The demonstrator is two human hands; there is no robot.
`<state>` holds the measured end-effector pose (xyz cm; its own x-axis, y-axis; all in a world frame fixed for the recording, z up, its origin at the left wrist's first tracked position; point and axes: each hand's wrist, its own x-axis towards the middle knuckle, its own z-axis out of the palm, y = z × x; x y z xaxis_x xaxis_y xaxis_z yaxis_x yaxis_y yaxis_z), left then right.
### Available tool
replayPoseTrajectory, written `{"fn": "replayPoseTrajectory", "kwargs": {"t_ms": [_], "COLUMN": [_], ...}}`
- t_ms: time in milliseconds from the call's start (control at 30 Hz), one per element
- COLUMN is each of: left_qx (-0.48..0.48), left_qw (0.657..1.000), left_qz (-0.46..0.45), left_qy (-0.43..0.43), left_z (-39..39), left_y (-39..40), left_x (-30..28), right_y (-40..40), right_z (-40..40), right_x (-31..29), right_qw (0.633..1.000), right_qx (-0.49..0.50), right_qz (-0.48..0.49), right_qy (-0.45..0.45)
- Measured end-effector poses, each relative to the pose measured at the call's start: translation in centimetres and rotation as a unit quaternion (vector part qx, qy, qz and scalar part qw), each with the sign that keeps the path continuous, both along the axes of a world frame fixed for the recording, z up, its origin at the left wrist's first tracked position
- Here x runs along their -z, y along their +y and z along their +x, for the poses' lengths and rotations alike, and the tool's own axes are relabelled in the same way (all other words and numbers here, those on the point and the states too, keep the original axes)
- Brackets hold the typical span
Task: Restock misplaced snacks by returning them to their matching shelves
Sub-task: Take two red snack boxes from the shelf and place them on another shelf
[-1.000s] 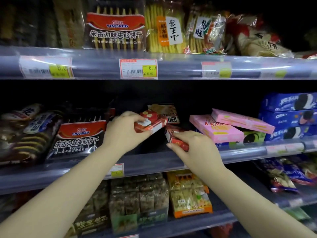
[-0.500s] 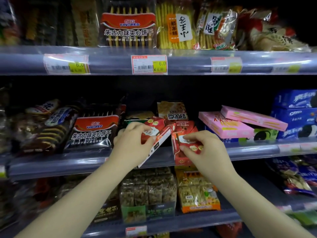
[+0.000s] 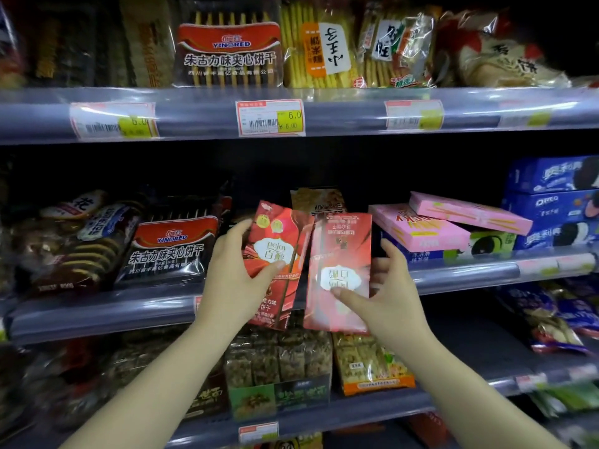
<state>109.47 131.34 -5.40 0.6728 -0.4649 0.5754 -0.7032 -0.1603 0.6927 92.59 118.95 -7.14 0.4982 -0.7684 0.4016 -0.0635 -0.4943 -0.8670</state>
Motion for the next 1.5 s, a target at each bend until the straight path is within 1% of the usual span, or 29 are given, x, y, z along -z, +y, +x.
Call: {"fn": "replayPoseTrajectory", "kwargs": {"t_ms": [100,167,233,300,433,667,800,867,967,1133,1233,1333,1500], "left_qx": [0.052,0.093,0.126,0.154,0.203,0.283,0.344,0.38,0.433,0.511,0.552,0.57,0.587], "left_qw": [0.993,0.983,0.974,0.966,0.948,0.92,0.895,0.878,0.855,0.809,0.771,0.742,0.696], "left_qz": [-0.09,-0.126,-0.15,-0.162,-0.184,-0.19,-0.181,-0.168,-0.136,-0.055,0.029,0.112,0.232], "left_qy": [0.06,0.093,0.112,0.13,0.164,0.195,0.217,0.238,0.251,0.284,0.315,0.335,0.343], "left_z": [0.1,0.3,0.4,0.6,0.9,-0.1,-1.9,-3.3,-6.4,-12.8,-16.5,-20.0,-24.7], "left_y": [0.6,0.8,0.6,0.2,-0.7,-1.2,-2.1,-2.7,-3.6,-4.4,-4.0,-3.6,-3.4], "left_x": [0.4,0.5,0.2,-0.3,-0.5,-0.3,0.4,1.3,3.4,9.1,13.8,18.4,24.9], "right_y": [-0.6,-0.8,-0.7,-0.8,-0.9,0.2,1.2,2.1,4.1,9.7,13.5,17.2,21.8], "right_z": [-0.3,-0.6,-1.1,-1.5,-2.1,-3.7,-6.6,-8.7,-12.5,-18.8,-21.9,-24.1,-26.8], "right_x": [0.0,-0.1,-0.4,-0.8,-1.7,-1.8,-0.8,0.1,2.3,8.2,12.9,17.5,23.2], "right_qw": [0.997,0.991,0.984,0.979,0.975,0.977,0.977,0.975,0.966,0.934,0.897,0.845,0.76], "right_qx": [-0.049,-0.081,-0.089,-0.084,-0.076,-0.035,0.006,0.032,0.095,0.232,0.328,0.419,0.505], "right_qz": [0.033,0.071,0.091,0.103,0.115,0.105,0.102,0.106,0.119,0.162,0.206,0.26,0.345], "right_qy": [-0.042,-0.084,-0.128,-0.157,-0.176,-0.183,-0.186,-0.192,-0.21,-0.217,-0.213,-0.206,-0.219]}}
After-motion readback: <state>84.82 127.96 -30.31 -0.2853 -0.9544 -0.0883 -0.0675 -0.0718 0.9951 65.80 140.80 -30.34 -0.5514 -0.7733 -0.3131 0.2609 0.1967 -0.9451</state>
